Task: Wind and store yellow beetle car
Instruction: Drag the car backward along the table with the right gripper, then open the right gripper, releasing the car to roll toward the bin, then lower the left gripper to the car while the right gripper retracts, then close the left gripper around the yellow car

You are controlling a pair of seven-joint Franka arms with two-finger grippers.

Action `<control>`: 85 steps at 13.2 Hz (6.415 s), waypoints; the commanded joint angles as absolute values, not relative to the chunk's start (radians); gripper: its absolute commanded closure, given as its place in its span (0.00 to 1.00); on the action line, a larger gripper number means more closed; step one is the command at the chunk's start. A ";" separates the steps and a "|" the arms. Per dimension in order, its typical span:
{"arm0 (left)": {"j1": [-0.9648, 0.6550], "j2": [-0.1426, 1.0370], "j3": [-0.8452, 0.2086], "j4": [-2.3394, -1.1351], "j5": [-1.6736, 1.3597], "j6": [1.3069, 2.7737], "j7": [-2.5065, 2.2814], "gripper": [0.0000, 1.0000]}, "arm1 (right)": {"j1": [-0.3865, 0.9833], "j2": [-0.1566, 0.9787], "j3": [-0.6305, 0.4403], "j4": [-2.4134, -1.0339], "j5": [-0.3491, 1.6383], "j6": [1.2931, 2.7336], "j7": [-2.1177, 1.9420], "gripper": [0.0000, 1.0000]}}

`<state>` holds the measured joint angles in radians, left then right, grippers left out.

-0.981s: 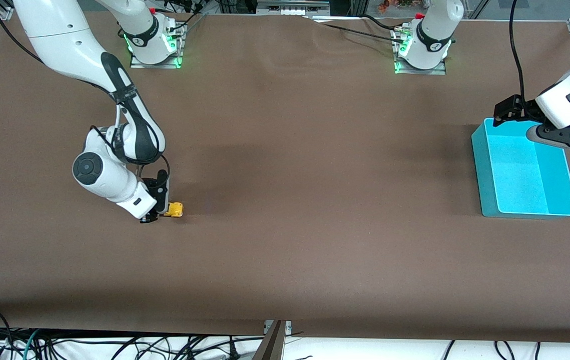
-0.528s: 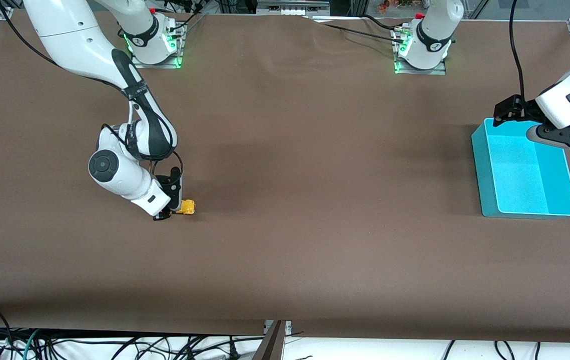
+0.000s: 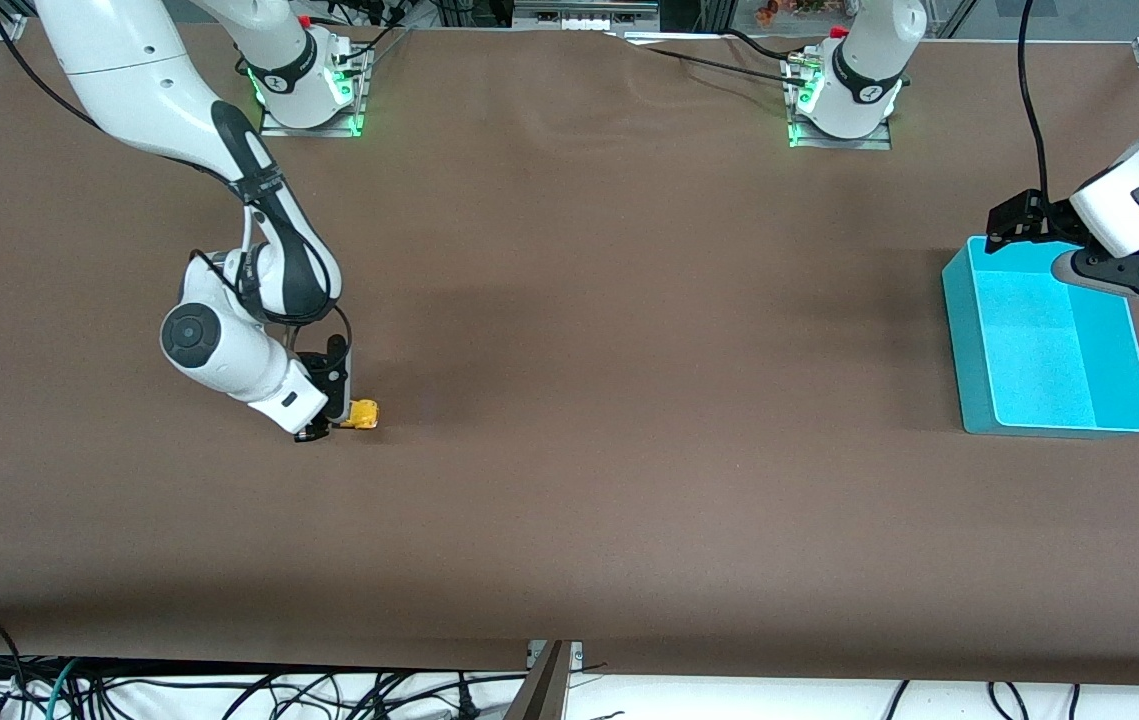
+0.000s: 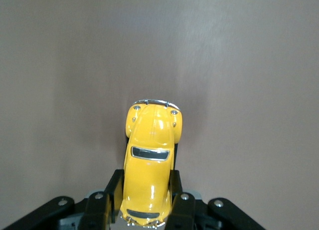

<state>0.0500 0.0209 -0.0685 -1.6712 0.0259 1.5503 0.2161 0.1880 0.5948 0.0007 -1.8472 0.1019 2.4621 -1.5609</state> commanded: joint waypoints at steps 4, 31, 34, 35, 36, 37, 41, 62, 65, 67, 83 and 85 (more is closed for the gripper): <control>0.051 0.018 -0.067 -1.669 0.040 1.542 0.227 0.00 | 0.100 0.617 0.005 -1.861 0.117 2.480 -1.712 0.67; 0.049 0.018 -0.067 -1.669 0.040 1.542 0.227 0.00 | -0.083 0.594 0.020 -1.681 0.198 2.292 -1.908 0.00; 0.051 0.021 -0.067 -1.670 0.040 1.543 0.227 0.00 | -0.080 0.546 0.025 -1.675 0.198 2.247 -1.760 0.00; 0.051 0.023 -0.067 -1.671 0.040 1.543 0.227 0.00 | -0.075 0.525 0.028 -1.672 0.198 2.225 -1.681 0.00; 0.051 0.021 -0.067 -1.672 0.040 1.545 0.227 0.00 | -0.072 0.502 0.031 -1.671 0.198 2.201 -1.586 0.00; 0.051 0.021 -0.067 -1.677 0.040 1.546 0.227 0.00 | -0.072 0.480 0.031 -1.671 0.195 2.183 -1.506 0.00; 0.051 0.021 -0.067 -1.680 0.040 1.552 0.227 0.00 | -0.066 0.439 0.032 -1.642 0.190 2.111 -1.243 0.00; 0.087 0.152 -0.067 -2.005 0.038 2.159 0.337 0.00 | -0.074 0.347 0.015 -1.261 0.111 1.647 -0.503 0.00; 0.087 0.219 -0.067 -2.063 0.040 2.305 0.353 0.00 | -0.074 0.304 0.015 -1.259 0.036 1.658 -0.499 0.00; 0.089 0.256 -0.066 -2.063 0.052 2.315 0.450 0.00 | -0.066 0.293 0.018 -1.261 0.003 1.671 -0.491 0.00; 0.080 0.627 0.015 -1.798 0.015 2.479 1.463 0.00 | -0.067 0.137 0.014 -1.489 -0.058 1.545 -0.140 0.00; 0.074 0.647 0.026 -1.799 -0.018 2.479 1.465 0.00 | -0.066 0.137 0.014 -1.491 -0.063 1.543 -0.137 0.00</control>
<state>0.0902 0.6144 0.0025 -1.8293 0.0199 2.4796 1.4300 -0.0669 0.1735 0.0108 -1.4555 -0.0438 1.5462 -0.1549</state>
